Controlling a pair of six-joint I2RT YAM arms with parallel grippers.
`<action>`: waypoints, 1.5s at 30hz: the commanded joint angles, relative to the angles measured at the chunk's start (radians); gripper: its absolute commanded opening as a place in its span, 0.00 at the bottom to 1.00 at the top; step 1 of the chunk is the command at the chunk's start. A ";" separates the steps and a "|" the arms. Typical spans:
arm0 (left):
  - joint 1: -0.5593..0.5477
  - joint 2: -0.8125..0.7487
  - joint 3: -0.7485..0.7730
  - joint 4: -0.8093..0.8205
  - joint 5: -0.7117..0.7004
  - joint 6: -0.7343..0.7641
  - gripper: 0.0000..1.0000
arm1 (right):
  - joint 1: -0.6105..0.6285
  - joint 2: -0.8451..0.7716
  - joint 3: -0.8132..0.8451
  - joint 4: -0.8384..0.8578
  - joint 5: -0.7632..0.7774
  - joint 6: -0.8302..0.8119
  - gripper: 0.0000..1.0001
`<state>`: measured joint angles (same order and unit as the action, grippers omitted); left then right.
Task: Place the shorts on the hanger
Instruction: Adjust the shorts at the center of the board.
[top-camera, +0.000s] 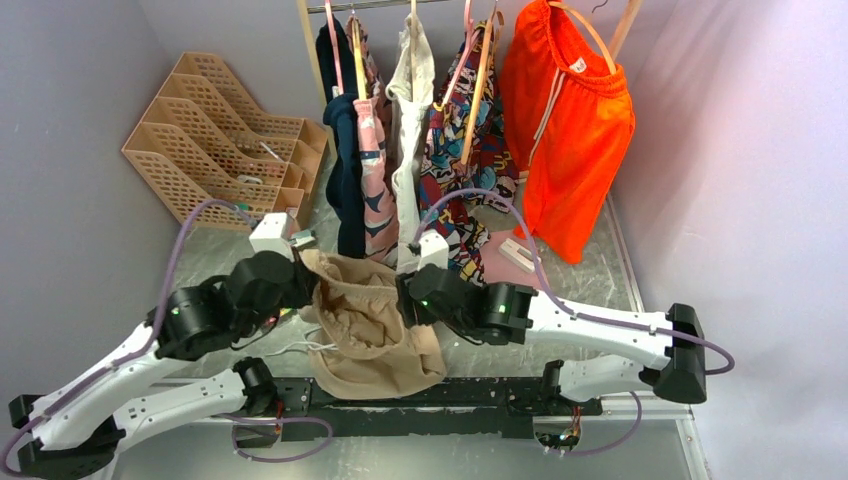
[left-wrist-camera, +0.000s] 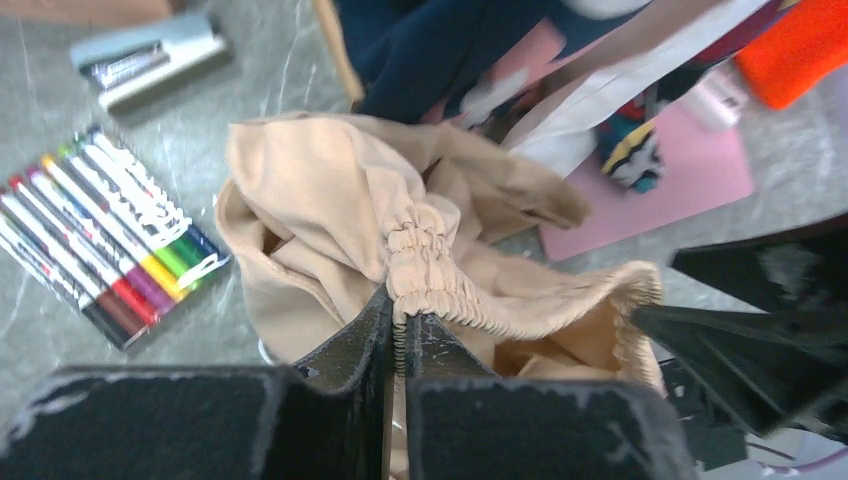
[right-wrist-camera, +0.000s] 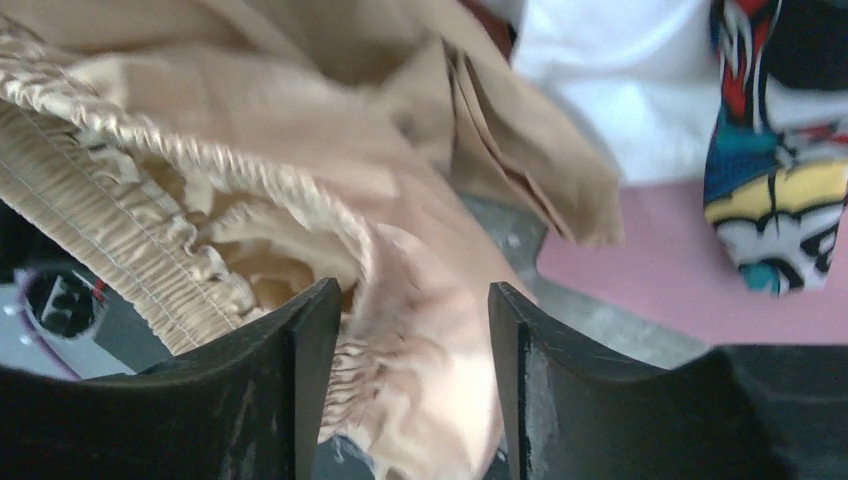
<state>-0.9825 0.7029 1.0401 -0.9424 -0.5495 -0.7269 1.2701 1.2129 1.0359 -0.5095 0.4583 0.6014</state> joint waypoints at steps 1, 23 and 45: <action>0.005 -0.004 -0.103 0.040 0.007 -0.144 0.07 | -0.006 -0.112 -0.079 -0.061 -0.056 0.146 0.62; 0.005 0.101 -0.118 0.081 -0.033 -0.217 0.07 | 0.076 0.206 0.097 -0.095 0.001 0.214 0.71; 0.005 0.109 0.714 0.102 0.036 0.294 0.07 | 0.004 0.099 1.031 -0.437 0.093 -0.355 0.00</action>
<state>-0.9825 0.8062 1.4395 -0.9508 -0.5690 -0.6975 1.2770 1.3373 1.6562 -0.8478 0.5449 0.5156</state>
